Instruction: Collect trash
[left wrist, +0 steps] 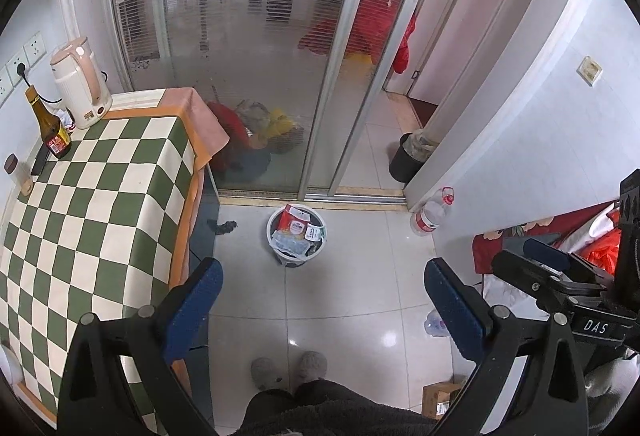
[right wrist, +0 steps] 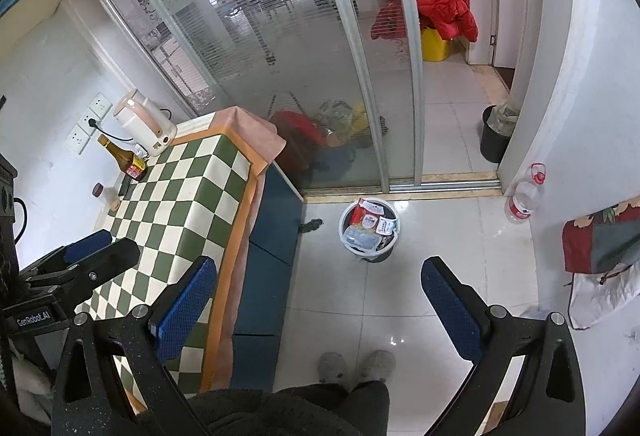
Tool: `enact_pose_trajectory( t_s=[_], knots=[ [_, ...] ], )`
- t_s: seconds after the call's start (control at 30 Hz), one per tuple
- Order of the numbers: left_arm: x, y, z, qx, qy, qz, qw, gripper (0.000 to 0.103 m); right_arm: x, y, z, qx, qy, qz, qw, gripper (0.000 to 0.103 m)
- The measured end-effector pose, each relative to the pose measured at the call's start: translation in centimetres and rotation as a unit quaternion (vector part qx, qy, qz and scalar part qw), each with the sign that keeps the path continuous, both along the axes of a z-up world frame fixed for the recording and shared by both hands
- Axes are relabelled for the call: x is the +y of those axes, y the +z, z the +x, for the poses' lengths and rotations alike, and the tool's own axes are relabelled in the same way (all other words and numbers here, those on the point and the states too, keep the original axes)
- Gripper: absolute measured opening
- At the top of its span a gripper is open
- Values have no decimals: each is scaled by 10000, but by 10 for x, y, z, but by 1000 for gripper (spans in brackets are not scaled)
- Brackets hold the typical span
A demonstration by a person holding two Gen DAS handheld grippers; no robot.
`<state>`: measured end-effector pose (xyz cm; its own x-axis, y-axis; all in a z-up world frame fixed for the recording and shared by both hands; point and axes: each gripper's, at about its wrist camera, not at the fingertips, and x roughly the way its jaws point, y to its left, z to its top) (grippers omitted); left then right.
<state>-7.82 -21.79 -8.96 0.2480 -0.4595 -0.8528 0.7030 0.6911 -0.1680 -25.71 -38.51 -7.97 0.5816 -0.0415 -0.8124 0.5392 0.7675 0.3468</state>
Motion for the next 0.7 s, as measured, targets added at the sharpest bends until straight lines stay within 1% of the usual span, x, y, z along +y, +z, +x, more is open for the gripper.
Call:
enact_pose_trajectory(
  t_s=[0.7],
  knots=[
    [-9,1,2,150,33,-62,9999,103,-6,2,10,-9,157,51,9999,103]
  ],
)
